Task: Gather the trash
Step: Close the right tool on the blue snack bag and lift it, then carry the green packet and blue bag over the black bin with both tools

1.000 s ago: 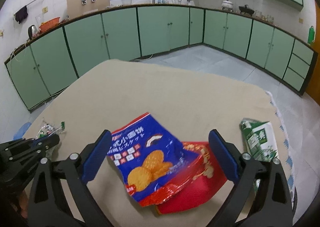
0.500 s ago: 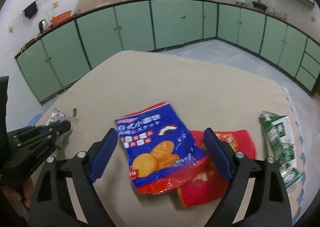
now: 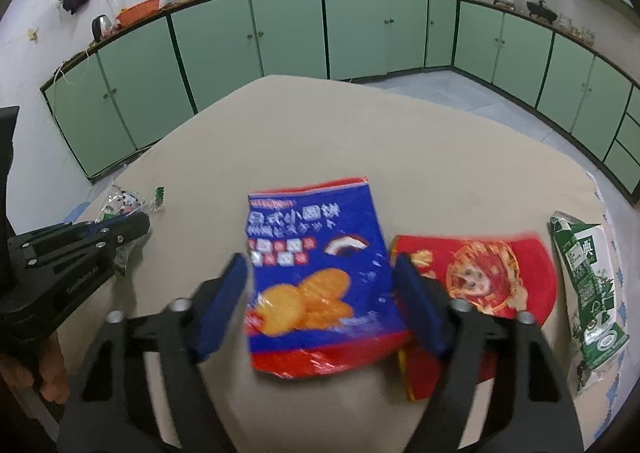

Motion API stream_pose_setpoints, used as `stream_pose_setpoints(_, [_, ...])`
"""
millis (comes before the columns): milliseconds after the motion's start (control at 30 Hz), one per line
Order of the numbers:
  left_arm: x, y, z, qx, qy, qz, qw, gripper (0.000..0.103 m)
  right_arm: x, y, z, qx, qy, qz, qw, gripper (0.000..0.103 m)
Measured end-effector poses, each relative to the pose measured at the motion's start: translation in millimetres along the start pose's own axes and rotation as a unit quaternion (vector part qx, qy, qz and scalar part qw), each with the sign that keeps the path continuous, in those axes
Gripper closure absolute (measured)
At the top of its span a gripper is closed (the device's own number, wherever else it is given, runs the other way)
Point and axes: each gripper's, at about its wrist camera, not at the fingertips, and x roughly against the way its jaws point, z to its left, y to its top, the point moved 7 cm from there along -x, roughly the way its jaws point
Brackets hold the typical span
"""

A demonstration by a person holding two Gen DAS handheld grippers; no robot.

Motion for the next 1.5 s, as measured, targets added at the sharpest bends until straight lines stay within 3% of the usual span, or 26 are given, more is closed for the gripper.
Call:
stream_pose_setpoints(33, [0,0,0,0.000,0.001,0.001,1.0000,0.097,1,0,-1,-0.004,0.001,-0.001,1.000,0.043])
stream_pose_setpoints(133, [-1,-1,-1,0.000,0.001,0.004,1.0000,0.097,2,-1,-3,-0.008,0.003,-0.001,1.000,0.064])
stream_pose_setpoints(200, [-2,-1,-1,0.000,0.001,0.005,1.0000,0.097,1,-3,-5,-0.010,0.009,0.006,1.000,0.088])
stream_pose_setpoints(300, [-1,-1,-3,-0.002,-0.002,0.004,1.0000,0.097,3,-8,-7,-0.027,0.030,0.013,0.999,0.103])
stream_pose_setpoints(467, [2,-2,-6,-0.010,-0.011,0.001,0.9999,0.097,16,-11,-6,-0.024,0.035,0.001,0.999,0.103])
stream_pose_setpoints(567, [3,-4,-6,-0.015,-0.011,-0.001,0.9998,0.097,17,-11,-4,-0.027,0.041,0.003,0.999,0.098])
stream_pose_setpoints(633, [3,-6,-5,-0.013,-0.011,0.001,0.9999,0.097,16,-12,-4,-0.027,0.040,0.004,0.999,0.089])
stream_pose_setpoints(700, [2,-7,-3,-0.013,-0.007,0.003,0.9999,0.097,12,-13,-2,-0.032,0.041,0.009,0.999,0.067])
stream_pose_setpoints(867, [-1,-8,3,-0.011,-0.005,0.007,0.9999,0.097,-4,-17,4,-0.030,0.038,0.037,0.998,0.062])
stream_pose_setpoints(933, [0,-8,3,-0.009,-0.006,0.006,0.9999,0.097,-5,-17,5,-0.027,0.035,0.040,0.998,0.064])
stream_pose_setpoints(1000, [-2,-7,4,-0.006,-0.006,0.007,0.9999,0.097,-5,-16,9,-0.017,0.033,0.041,0.998,0.083])
stream_pose_setpoints(1100, [-1,-8,1,-0.006,-0.006,0.006,0.9999,0.097,-4,-15,11,-0.017,0.038,0.039,0.998,0.094])
stream_pose_setpoints(1500, [22,-6,-7,-0.013,-0.016,-0.015,0.9997,0.097,49,1,6,-0.016,0.049,-0.034,0.998,0.100])
